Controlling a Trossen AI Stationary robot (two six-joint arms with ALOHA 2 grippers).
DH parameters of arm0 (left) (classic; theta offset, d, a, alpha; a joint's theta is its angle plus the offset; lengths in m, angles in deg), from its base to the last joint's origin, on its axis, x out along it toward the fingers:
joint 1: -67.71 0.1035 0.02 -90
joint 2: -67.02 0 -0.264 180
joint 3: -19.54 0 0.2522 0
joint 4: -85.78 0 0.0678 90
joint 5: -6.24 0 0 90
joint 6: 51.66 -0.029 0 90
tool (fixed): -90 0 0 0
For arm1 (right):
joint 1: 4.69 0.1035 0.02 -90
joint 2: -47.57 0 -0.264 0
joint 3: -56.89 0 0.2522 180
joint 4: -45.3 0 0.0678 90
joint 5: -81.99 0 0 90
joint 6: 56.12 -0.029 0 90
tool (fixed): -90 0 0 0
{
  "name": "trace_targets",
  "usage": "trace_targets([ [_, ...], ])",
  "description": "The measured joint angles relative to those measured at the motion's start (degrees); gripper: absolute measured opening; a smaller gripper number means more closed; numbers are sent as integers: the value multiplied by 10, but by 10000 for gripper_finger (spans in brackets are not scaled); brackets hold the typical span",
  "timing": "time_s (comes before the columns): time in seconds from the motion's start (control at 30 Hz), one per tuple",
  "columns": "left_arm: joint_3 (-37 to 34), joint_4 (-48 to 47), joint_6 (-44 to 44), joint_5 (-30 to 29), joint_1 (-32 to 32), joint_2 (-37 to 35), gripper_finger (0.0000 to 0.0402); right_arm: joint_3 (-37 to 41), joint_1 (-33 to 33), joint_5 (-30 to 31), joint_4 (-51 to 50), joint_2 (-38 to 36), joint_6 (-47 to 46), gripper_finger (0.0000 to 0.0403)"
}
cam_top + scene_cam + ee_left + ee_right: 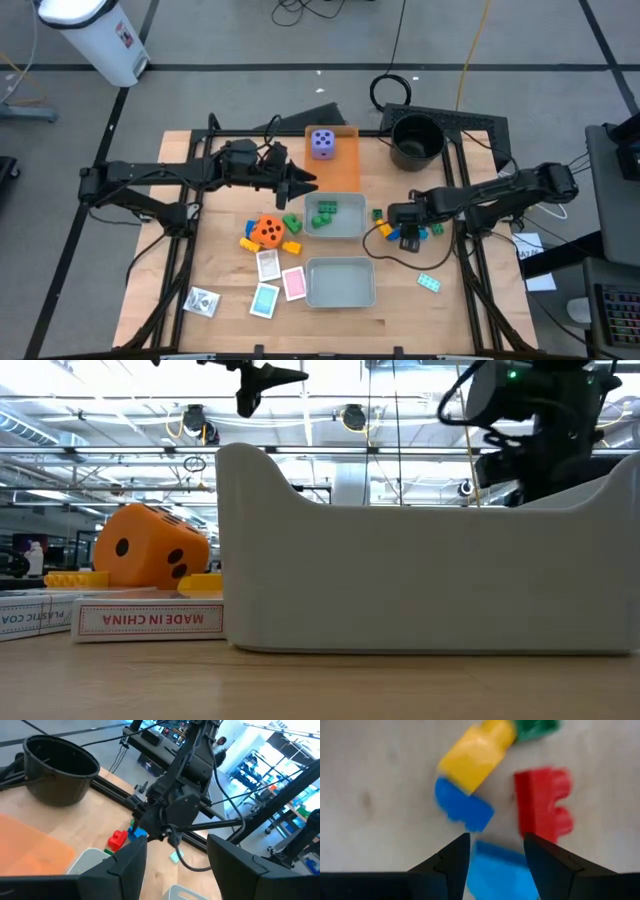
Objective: Pick & Place Toys
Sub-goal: Put the red game piece into the top gray bin
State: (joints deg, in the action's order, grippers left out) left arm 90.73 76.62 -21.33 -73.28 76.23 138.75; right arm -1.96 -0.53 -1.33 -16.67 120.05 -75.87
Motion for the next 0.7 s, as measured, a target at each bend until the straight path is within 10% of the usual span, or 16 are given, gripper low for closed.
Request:
trace_targets([
  [0.7,0,-1,0,0,0,0,212,1,-87,38,19,72,108,177],
])
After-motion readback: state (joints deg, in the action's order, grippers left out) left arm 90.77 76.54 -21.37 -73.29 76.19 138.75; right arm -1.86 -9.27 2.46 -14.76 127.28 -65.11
